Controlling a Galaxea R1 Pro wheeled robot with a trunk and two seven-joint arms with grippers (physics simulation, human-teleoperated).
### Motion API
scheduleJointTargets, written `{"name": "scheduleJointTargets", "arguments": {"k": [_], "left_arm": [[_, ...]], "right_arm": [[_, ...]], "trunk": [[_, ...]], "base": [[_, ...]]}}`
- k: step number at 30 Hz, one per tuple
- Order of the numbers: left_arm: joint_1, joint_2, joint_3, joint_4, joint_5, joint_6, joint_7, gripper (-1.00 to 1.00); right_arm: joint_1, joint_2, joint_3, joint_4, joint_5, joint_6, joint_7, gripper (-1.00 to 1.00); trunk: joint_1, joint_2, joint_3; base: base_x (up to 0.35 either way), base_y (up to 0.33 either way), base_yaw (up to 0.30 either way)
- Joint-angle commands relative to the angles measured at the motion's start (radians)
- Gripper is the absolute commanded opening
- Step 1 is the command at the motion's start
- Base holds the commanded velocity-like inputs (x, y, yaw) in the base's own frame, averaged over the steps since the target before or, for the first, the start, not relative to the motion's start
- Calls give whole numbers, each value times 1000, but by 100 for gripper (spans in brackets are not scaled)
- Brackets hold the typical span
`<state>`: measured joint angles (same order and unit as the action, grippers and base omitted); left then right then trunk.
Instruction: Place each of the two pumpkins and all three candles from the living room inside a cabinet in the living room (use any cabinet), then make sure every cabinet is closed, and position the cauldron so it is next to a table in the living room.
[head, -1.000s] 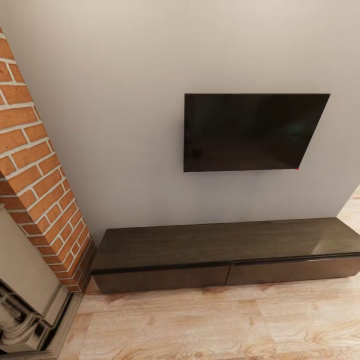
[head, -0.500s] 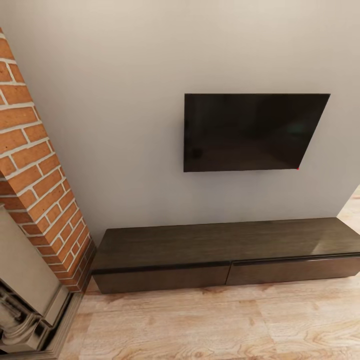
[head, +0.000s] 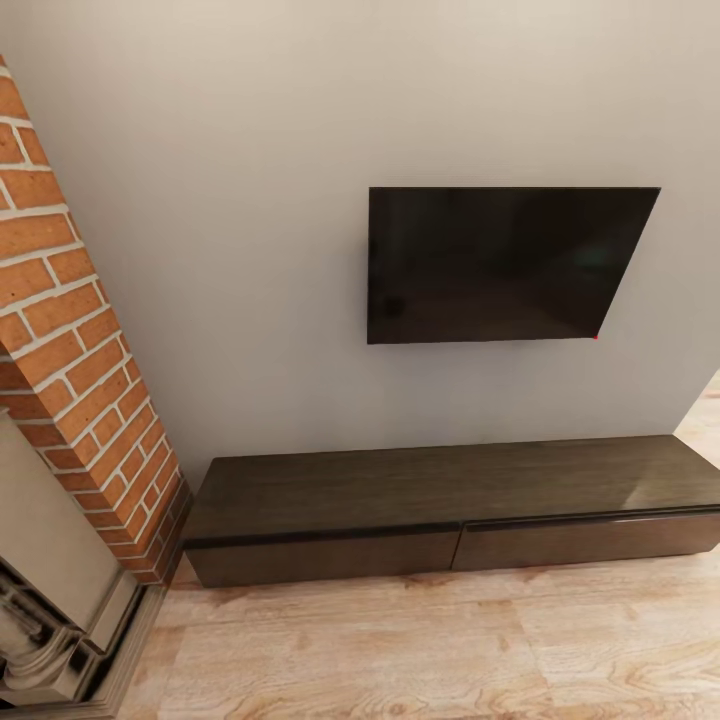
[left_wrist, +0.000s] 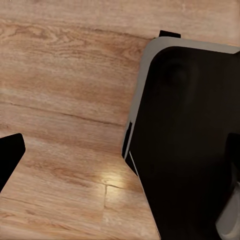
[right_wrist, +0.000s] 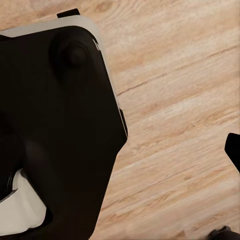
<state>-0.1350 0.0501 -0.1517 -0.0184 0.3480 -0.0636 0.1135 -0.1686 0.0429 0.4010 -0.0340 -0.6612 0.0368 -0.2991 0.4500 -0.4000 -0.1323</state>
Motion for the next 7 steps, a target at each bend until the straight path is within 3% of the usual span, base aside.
{"name": "scheduleJointTargets", "arguments": {"k": [1, 7], "left_arm": [[0, 0, 0, 0, 0, 0, 0, 100], [0, -2, 0, 0, 1, 0, 0, 100]], "right_arm": [[0, 0, 0, 0, 0, 0, 0, 100], [0, 0, 1, 0, 0, 0, 0, 100]], "trunk": [[0, 0, 0], [0, 0, 0]], "base": [[0, 0, 0], [0, 0, 0]]}}
